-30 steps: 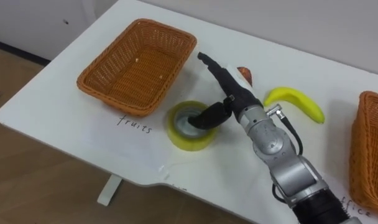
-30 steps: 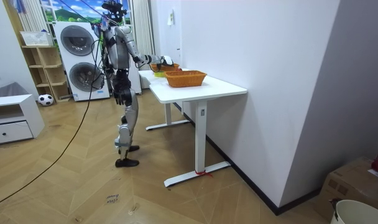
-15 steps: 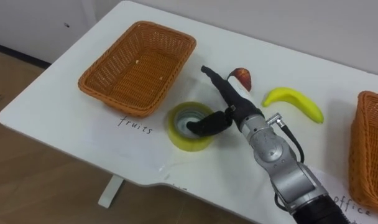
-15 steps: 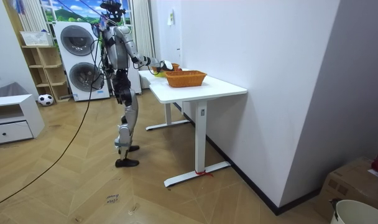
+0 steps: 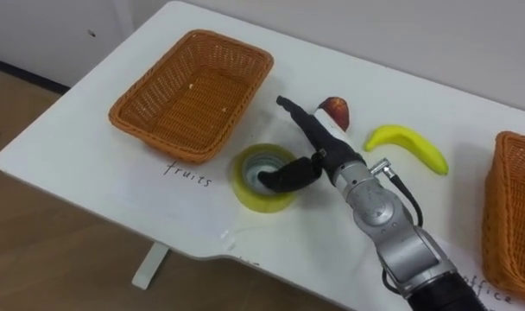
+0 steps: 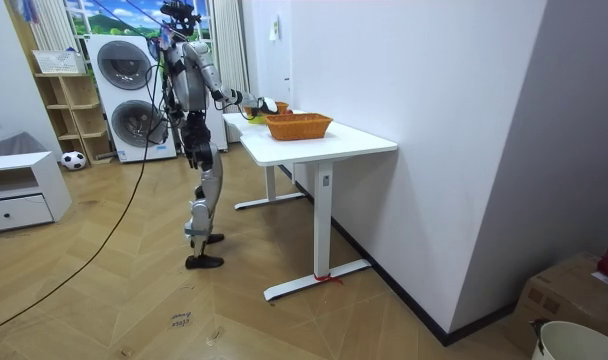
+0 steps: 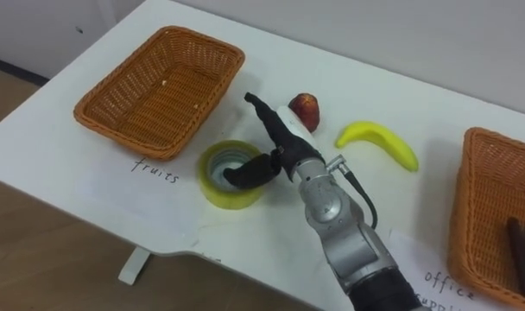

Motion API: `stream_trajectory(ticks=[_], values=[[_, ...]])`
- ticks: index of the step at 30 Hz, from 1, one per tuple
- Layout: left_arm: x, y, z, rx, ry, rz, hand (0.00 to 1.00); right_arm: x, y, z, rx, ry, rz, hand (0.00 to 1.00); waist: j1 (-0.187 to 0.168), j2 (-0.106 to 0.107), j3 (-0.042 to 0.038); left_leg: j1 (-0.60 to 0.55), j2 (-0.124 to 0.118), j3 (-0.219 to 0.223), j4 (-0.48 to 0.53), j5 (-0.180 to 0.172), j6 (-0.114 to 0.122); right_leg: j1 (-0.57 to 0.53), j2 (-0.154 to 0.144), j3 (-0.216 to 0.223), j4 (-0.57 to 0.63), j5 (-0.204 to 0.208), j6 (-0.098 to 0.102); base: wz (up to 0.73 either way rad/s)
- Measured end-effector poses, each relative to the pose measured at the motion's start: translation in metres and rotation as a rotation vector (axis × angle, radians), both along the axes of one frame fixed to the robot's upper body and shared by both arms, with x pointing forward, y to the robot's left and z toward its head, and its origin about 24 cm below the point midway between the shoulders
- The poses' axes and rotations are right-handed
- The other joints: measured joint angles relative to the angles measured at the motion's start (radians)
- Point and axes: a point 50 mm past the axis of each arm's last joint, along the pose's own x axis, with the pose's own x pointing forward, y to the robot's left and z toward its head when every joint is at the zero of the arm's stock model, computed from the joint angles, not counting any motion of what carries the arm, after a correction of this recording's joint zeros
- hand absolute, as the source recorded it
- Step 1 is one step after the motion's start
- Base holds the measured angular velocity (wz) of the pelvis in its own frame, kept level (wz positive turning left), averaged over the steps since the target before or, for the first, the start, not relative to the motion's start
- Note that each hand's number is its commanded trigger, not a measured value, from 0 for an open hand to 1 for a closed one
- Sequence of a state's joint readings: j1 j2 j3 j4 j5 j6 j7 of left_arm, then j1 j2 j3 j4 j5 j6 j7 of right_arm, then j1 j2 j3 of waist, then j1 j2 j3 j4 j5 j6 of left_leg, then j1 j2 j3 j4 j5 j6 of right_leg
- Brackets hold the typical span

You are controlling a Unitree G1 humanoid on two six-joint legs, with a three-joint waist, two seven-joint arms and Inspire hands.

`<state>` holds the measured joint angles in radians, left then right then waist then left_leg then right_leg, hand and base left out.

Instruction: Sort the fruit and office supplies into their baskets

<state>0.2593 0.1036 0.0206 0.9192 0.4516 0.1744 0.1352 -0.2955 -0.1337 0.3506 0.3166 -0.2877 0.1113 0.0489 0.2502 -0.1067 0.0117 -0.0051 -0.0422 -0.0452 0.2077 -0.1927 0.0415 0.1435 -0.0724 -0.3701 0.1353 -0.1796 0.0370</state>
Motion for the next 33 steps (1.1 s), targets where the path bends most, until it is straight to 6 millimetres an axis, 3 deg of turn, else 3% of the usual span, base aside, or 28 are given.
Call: stream_trajectory(ticks=[7,20,31,32,33], values=[[0.000,0.004,0.001,-0.007,0.002,0.012,0.00,0.001,-0.004,-0.002,-0.025,0.050,0.054,0.00,0.004,-0.020,0.0041,-0.002,-0.002,-0.003,-0.001,0.001,0.002,-0.002,-0.002,-0.002,0.001,-0.002,0.004,0.00],[0.008,0.013,0.004,0.028,0.012,0.014,0.00,0.004,-0.010,-0.013,-0.004,0.182,0.094,0.00,0.006,-0.041,-0.0036,0.012,-0.002,-0.004,-0.003,0.001,0.002,0.006,-0.002,-0.007,0.001,-0.002,0.004,0.00],[0.012,0.019,0.006,0.046,0.007,0.044,0.00,0.007,-0.010,-0.010,-0.044,0.212,0.132,0.00,0.013,-0.041,-0.0035,0.019,-0.002,-0.004,-0.003,0.001,0.003,0.013,-0.002,-0.004,0.000,-0.002,0.004,0.00],[0.012,0.019,0.006,0.046,0.007,0.047,0.00,0.007,-0.010,-0.009,-0.050,0.214,0.135,0.08,0.014,-0.041,-0.0035,0.020,-0.002,-0.004,-0.003,0.001,0.003,0.014,-0.002,-0.003,0.000,-0.002,0.004,0.00],[0.013,0.019,0.006,0.047,0.006,0.050,0.00,0.007,-0.010,-0.009,-0.053,0.216,0.137,0.78,0.013,-0.041,-0.0035,0.021,-0.002,-0.004,-0.003,0.001,0.003,0.014,-0.002,-0.001,0.000,-0.002,0.004,0.00]])
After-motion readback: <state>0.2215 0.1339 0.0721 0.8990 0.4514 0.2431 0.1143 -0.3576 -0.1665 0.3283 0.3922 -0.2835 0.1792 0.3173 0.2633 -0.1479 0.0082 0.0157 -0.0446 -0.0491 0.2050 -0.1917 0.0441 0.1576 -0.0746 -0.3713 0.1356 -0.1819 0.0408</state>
